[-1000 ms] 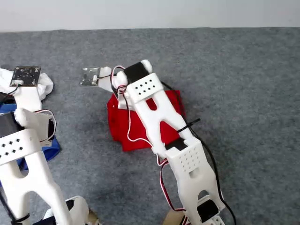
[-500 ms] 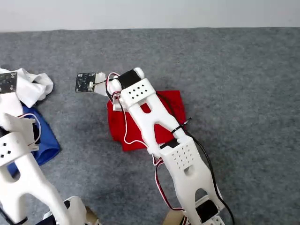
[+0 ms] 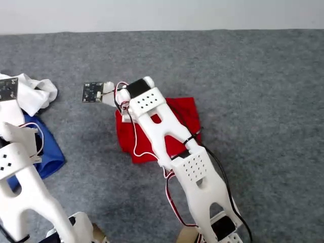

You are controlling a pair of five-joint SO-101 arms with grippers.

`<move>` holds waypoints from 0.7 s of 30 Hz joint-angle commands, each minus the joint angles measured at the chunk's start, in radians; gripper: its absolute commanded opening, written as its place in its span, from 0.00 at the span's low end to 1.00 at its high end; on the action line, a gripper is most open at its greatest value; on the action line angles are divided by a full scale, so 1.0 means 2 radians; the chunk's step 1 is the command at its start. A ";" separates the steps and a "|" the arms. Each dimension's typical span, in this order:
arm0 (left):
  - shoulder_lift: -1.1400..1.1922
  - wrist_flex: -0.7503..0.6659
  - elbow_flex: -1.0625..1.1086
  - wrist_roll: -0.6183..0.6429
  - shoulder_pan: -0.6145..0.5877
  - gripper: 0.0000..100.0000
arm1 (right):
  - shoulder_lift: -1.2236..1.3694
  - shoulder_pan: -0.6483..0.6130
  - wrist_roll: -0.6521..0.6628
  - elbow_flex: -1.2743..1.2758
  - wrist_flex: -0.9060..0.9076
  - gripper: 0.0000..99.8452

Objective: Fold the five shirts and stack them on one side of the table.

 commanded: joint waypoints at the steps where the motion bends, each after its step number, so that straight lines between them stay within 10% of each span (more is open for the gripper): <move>1: -0.014 0.001 -0.002 -0.001 -0.001 0.00 | -0.003 -0.003 0.005 -0.029 -0.013 0.08; 21: -0.014 0.000 0.010 -0.001 0.001 0.01 | -0.066 0.020 0.027 -0.030 -0.056 0.01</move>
